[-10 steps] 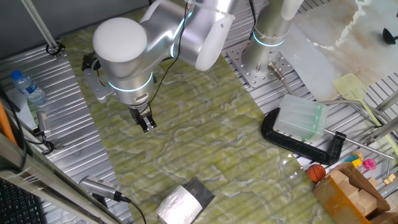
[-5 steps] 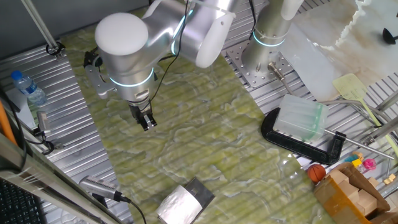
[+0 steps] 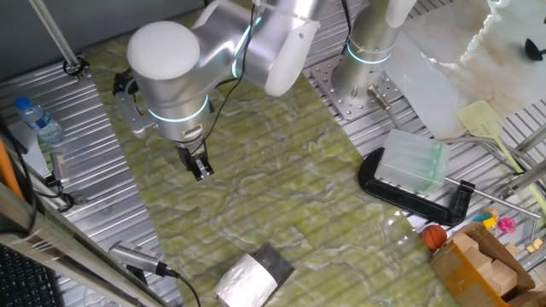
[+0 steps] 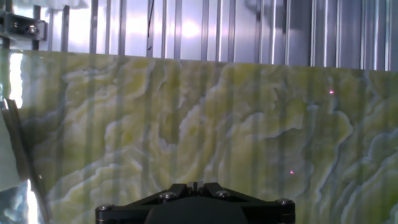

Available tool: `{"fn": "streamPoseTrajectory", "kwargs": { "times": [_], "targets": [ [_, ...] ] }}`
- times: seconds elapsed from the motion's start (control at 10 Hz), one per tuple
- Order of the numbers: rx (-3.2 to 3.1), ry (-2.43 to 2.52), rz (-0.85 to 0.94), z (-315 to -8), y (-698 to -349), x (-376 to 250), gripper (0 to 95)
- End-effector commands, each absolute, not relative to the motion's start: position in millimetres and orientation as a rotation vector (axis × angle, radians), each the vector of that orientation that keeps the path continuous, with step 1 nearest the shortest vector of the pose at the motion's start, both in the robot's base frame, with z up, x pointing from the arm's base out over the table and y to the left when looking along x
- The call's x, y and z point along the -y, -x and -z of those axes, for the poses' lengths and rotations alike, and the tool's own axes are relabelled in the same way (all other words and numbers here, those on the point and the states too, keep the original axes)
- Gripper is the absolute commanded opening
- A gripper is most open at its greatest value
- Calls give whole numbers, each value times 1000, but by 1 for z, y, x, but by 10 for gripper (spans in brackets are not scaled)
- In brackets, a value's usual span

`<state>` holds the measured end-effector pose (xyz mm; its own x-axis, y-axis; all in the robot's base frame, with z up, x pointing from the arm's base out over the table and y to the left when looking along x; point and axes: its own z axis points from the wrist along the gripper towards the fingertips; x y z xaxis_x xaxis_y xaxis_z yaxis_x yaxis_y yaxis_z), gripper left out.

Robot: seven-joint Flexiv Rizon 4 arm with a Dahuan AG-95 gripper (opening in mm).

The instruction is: Take the roll of paper down from the shelf

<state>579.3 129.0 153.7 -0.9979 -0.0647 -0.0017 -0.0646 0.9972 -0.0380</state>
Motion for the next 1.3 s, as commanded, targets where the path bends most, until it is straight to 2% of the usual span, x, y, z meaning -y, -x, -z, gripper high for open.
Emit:
{"fn": "streamPoseTrajectory", "kwargs": {
  "times": [0.1, 0.6, 1.1, 1.2, 1.3],
  "targets": [
    [-3178, 248, 7, -154, -582, -130, 0],
    [-3230, 395, 88, -154, -582, -130, 0],
    [-3200, 408, 91, -150, -585, -138, 0],
    [-3173, 406, 98, -146, -591, -151, 380],
    [-3153, 422, 99, -146, -596, -164, 380]
  ]
}}
